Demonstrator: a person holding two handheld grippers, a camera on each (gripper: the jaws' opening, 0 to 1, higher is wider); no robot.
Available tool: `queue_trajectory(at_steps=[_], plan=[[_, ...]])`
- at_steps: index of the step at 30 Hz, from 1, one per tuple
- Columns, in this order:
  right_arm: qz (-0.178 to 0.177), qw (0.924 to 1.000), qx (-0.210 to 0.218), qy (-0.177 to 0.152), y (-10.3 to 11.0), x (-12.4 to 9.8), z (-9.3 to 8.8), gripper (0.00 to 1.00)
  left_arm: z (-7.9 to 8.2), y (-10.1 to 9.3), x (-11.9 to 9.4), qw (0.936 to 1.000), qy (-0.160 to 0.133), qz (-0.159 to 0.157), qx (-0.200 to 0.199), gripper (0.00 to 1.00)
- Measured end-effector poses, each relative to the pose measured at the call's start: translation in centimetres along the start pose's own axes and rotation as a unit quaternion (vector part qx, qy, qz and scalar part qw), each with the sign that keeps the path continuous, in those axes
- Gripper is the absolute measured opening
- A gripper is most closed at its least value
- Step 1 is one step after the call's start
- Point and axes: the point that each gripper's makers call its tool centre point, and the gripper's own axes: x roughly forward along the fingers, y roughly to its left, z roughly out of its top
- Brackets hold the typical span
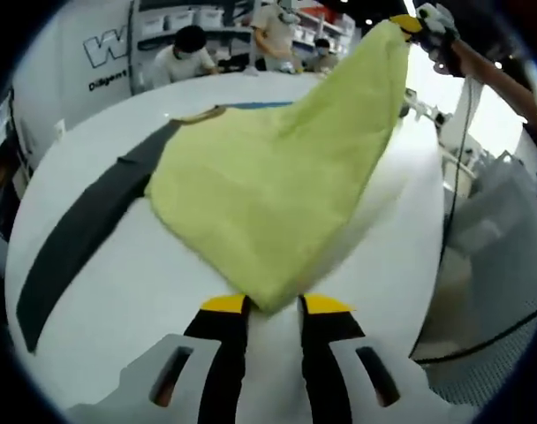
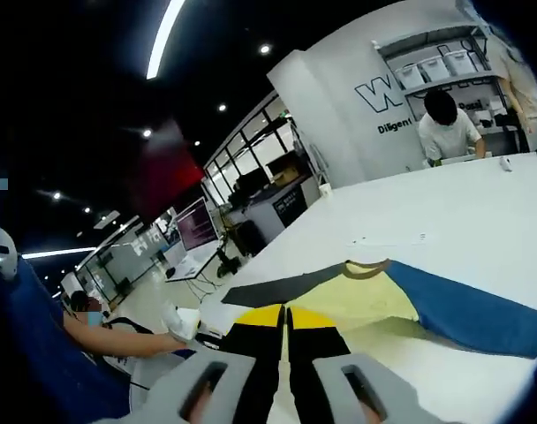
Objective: Fold the garment on the visible template until the final outline fits inside the template.
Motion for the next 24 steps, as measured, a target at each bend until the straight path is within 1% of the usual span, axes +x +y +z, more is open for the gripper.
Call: queue_trajectory(at_steps=[4,7,11,13,14,15,16,17,18,19,21,24], plan=[[0.000,1.0000,0.006,-0.007,-0.1,0.4,1.0,0.00,1.0,-0.1,-0.2,0.9998,-0.015,-0.006,-0.009,0.05],[-0.002,1.0000,0.002,-0.009,-0.2,0.5,1.3,0.00,1.5,-0.1,-0.7,0.9994,-0.026,-0.011,-0.018,0.04],[-0.006,0.9999,0.001,-0.010,-0.5,0.6,1.4,0.00,2.8,0.0,-2.1,0.9981,-0.045,-0.021,-0.035,0.03],[-0.009,0.9999,0.004,-0.012,-0.7,0.7,1.4,0.00,3.9,0.3,-3.4,0.9973,-0.056,-0.026,-0.041,0.01],[-0.009,0.9999,0.004,-0.012,-0.8,0.7,1.4,0.00,4.6,0.0,-3.7,0.9972,-0.057,-0.027,-0.040,0.00],[-0.010,0.9999,0.005,-0.012,-0.9,0.8,1.4,0.00,5.0,0.1,-4.1,0.9972,-0.058,-0.028,-0.039,0.00],[-0.011,0.9999,0.005,-0.012,-1.0,0.8,1.4,0.00,5.0,0.6,-4.0,0.9972,-0.059,-0.028,-0.037,0.00],[-0.012,0.9998,0.006,-0.013,-1.0,0.8,1.4,0.00,5.5,0.6,-4.3,0.9972,-0.060,-0.028,-0.036,0.00],[-0.013,0.9998,0.006,-0.013,-1.1,0.8,1.4,0.00,6.1,0.6,-4.7,0.9971,-0.061,-0.027,-0.036,0.00],[-0.013,0.9998,0.008,-0.015,-1.2,0.8,1.5,0.00,7.1,0.6,-5.2,0.9967,-0.068,-0.029,-0.035,0.00],[-0.016,0.9997,0.009,-0.017,-1.5,0.8,1.6,0.00,8.5,0.8,-5.7,0.9961,-0.076,-0.032,-0.032,0.00],[-0.020,0.9994,0.016,-0.023,-1.9,0.7,1.9,0.00,10.2,1.4,-5.8,0.9967,-0.073,-0.031,-0.017,0.00]])
